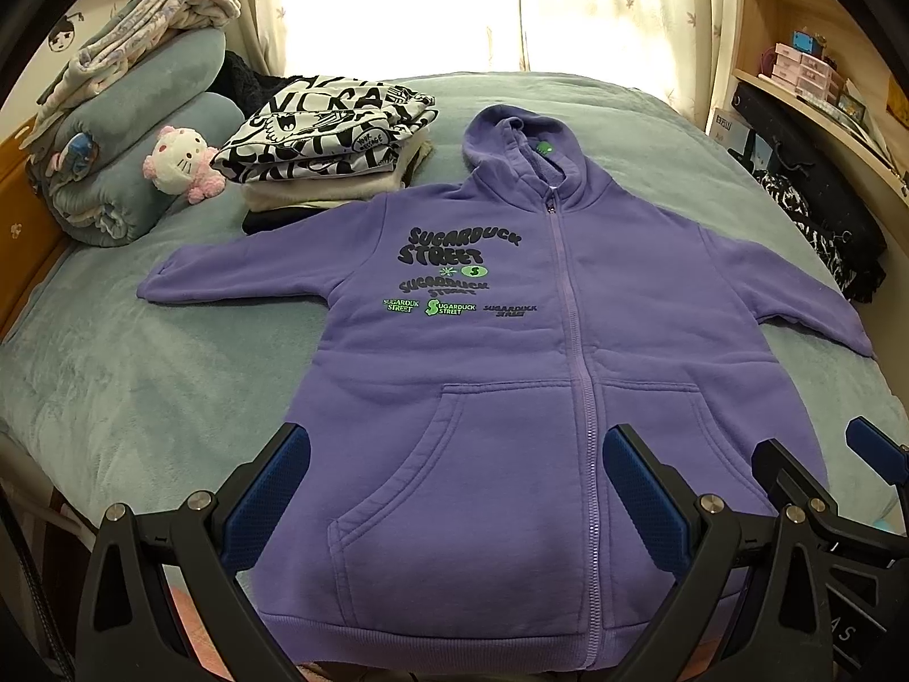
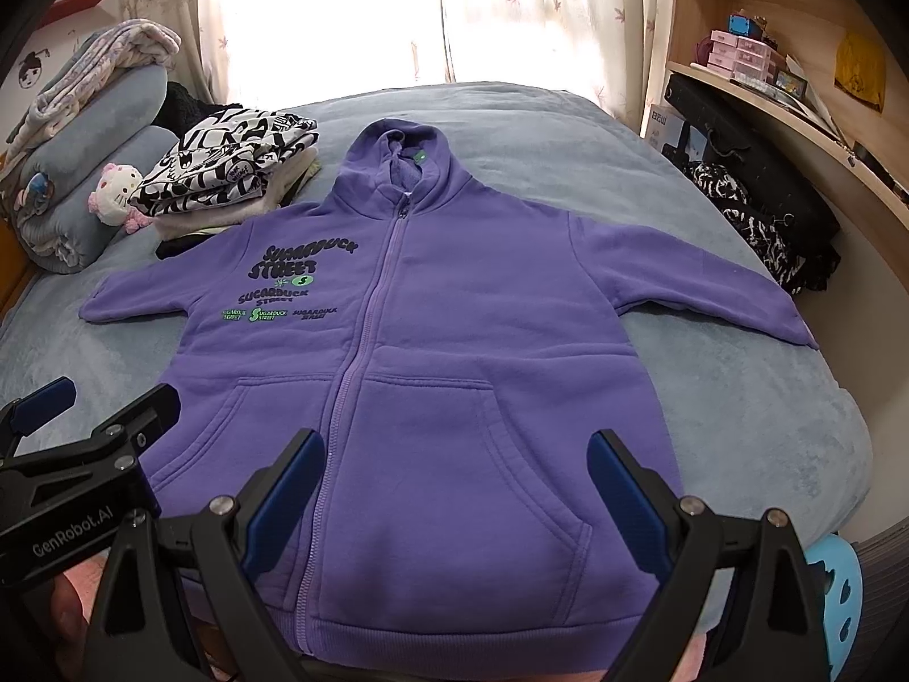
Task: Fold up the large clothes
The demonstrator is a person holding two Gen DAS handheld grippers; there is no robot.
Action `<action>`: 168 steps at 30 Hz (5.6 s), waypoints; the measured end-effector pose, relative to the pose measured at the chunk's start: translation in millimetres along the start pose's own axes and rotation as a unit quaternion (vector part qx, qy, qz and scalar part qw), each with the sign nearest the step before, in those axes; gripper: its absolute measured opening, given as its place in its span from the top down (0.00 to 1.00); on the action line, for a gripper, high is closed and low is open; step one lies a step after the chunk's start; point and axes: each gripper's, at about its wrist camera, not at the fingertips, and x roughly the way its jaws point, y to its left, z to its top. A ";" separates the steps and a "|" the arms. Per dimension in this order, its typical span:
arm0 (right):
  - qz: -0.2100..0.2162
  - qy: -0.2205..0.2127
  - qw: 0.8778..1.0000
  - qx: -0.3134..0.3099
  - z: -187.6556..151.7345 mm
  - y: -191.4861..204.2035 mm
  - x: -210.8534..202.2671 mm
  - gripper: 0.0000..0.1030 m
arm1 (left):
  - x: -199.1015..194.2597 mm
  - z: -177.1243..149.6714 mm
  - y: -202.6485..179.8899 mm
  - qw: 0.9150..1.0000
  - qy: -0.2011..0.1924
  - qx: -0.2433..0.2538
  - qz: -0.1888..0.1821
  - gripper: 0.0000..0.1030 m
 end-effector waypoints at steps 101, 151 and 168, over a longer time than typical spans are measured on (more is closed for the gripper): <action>-0.104 -0.018 0.899 0.424 84.1 -447.9 194.3 0.90 | 258.0 148.2 -305.9 0.989 0.023 0.089 -0.119 0.02; 0.072 0.040 0.996 0.035 50.7 -83.9 155.9 0.58 | 225.4 81.8 -100.0 0.965 0.113 -0.070 -0.227 0.02; 0.078 0.060 0.992 0.074 33.8 -95.2 159.4 0.58 | 254.5 73.5 -94.4 0.954 0.149 -0.091 -0.244 0.16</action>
